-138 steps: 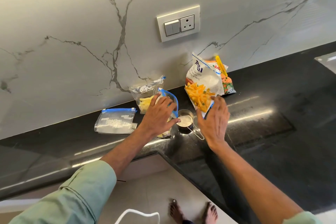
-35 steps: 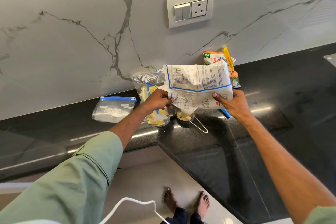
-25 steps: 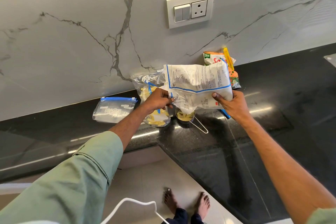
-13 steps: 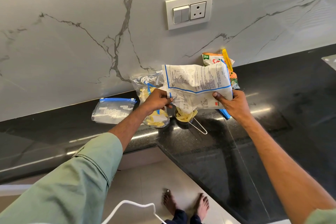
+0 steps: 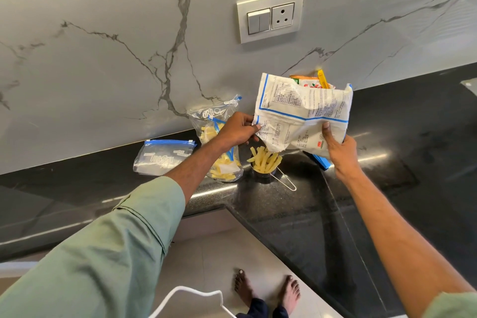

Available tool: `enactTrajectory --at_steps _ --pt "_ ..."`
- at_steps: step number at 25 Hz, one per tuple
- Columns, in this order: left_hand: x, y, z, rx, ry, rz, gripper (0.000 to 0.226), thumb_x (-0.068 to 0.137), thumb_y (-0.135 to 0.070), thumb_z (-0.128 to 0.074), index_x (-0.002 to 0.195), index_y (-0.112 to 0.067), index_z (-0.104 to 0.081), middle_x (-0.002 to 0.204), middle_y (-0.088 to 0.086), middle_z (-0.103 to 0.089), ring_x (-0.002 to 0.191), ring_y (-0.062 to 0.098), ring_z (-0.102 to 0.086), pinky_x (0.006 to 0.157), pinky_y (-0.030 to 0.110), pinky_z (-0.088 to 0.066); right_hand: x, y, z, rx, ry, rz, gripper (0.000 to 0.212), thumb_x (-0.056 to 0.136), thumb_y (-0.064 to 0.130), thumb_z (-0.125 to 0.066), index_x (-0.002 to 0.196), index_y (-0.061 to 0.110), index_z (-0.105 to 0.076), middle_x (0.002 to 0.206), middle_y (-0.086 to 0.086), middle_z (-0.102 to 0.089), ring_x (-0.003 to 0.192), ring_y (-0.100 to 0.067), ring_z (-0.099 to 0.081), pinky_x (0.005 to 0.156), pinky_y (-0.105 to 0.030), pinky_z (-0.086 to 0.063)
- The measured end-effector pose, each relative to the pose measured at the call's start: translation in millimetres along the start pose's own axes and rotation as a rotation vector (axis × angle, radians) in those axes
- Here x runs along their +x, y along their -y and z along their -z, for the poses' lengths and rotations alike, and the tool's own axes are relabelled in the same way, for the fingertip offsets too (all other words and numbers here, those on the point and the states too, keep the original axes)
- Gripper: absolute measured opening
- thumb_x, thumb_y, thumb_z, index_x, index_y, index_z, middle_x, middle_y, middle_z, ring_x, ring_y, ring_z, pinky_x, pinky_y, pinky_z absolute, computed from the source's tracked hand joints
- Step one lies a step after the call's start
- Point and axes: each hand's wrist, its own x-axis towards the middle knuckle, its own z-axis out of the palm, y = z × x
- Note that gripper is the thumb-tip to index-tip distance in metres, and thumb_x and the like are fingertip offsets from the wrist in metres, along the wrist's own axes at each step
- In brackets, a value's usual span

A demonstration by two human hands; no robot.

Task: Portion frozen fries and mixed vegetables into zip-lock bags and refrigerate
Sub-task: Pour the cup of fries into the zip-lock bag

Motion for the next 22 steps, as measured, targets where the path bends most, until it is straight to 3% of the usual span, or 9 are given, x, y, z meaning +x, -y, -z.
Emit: enactTrajectory --at_steps 3,8,12,14,17,22 --pt "2 -17 -3 0.018 -0.016 -0.030 0.030 0.102 -0.021 -0.062 0.129 -0.009 -0.067 0.104 0.003 -0.078 0.063 0.004 -0.070 0.053 0.020 -0.050 -2 -1 2 0.094 -0.037 -0.071 0.048 0.085 0.055 -0.071 0.119 0.022 -0.069 0.109 0.005 -0.078 0.097 -0.015 -0.078 0.082 -0.036 -0.065" --pt "2 -50 -5 -0.069 -0.112 -0.108 0.034 0.100 -0.024 -0.065 0.130 -0.008 -0.067 0.113 0.001 -0.077 0.071 0.015 -0.075 0.050 0.018 -0.048 5 -2 5 0.203 0.034 -0.326 0.061 0.085 0.067 -0.069 0.128 0.025 -0.066 0.116 0.002 -0.078 0.107 -0.023 -0.075 0.091 -0.044 -0.061" --pt "0 -71 -1 -0.256 -0.186 -0.103 0.028 0.099 -0.020 -0.067 0.121 -0.004 -0.069 0.114 0.005 -0.076 0.075 0.016 -0.077 0.049 0.019 -0.049 5 2 -6 0.349 0.190 -0.415 0.067 0.087 0.071 -0.063 0.139 0.028 -0.065 0.128 0.002 -0.074 0.095 -0.016 -0.074 0.056 -0.025 -0.058" --pt "-1 -79 2 -0.351 -0.205 -0.113 0.026 0.099 -0.017 -0.066 0.120 -0.001 -0.069 0.113 0.007 -0.077 0.080 0.017 -0.078 0.052 0.020 -0.052 2 8 -11 0.437 0.219 -0.439 0.062 0.092 0.066 -0.060 0.138 0.026 -0.066 0.129 -0.003 -0.072 0.089 -0.017 -0.075 0.048 -0.022 -0.056" --pt "-3 -91 6 -0.464 -0.248 -0.090 0.022 0.098 -0.012 -0.064 0.115 0.001 -0.071 0.108 0.008 -0.078 0.081 0.016 -0.078 0.056 0.021 -0.056 -1 8 -16 0.334 0.155 -0.470 0.063 0.097 0.066 -0.052 0.128 0.013 -0.064 0.117 -0.012 -0.076 0.090 -0.023 -0.076 0.052 -0.026 -0.060" --pt "-9 -105 -4 -0.482 -0.340 -0.132 0.016 0.096 -0.010 -0.065 0.104 0.001 -0.073 0.100 0.009 -0.078 0.075 0.018 -0.078 0.057 0.025 -0.060 -19 -12 -25 0.091 0.114 -0.457 0.056 0.103 0.064 -0.046 0.113 0.013 -0.065 0.103 -0.014 -0.077 0.082 -0.023 -0.076 0.061 -0.030 -0.062"
